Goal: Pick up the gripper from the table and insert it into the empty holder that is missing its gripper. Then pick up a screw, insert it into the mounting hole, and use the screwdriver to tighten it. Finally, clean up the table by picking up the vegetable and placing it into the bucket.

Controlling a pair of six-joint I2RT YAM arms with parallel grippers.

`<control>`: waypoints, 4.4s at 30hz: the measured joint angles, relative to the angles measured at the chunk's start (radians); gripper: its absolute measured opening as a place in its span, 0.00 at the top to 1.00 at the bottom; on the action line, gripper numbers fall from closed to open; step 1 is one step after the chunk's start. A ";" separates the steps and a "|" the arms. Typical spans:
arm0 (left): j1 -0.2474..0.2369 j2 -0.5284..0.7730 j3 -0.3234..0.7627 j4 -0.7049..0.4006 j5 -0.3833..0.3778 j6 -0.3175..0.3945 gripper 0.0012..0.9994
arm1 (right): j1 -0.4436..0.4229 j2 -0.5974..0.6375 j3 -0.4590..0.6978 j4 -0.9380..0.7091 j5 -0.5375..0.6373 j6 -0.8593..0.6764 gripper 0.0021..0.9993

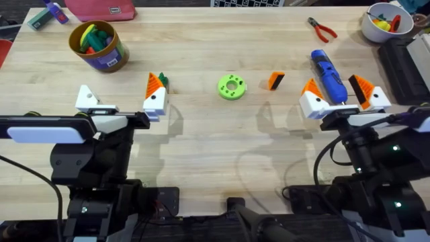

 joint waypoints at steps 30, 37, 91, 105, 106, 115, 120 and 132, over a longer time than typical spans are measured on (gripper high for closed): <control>0.000 0.323 0.597 -0.532 -0.052 0.000 0.01 | 0.000 0.197 0.468 -0.296 -0.004 0.015 0.01; 0.000 0.699 0.890 -0.747 -0.053 0.000 0.01 | 0.000 0.501 0.715 -0.568 -0.005 0.018 0.01; -0.001 1.936 1.355 -1.038 0.069 -0.079 0.92 | 0.000 1.018 0.959 -0.905 -0.005 0.018 0.01; -0.002 1.911 1.357 -1.053 0.071 -0.079 0.98 | 0.000 1.018 0.959 -0.905 -0.005 0.018 0.01; -0.002 1.893 1.357 -1.058 0.071 -0.079 0.98 | 0.000 1.018 0.959 -0.905 -0.005 0.018 0.01; -0.002 1.522 1.364 -1.121 0.071 -0.079 0.98 | 0.000 1.018 0.959 -0.905 -0.005 0.018 0.01; -0.002 1.343 1.337 -1.127 0.071 -0.079 0.98 | 0.000 1.019 0.959 -0.909 -0.005 0.018 0.01; -0.002 1.025 1.121 -1.074 0.068 -0.086 0.05 | 0.000 1.018 0.959 -0.909 -0.005 0.018 0.01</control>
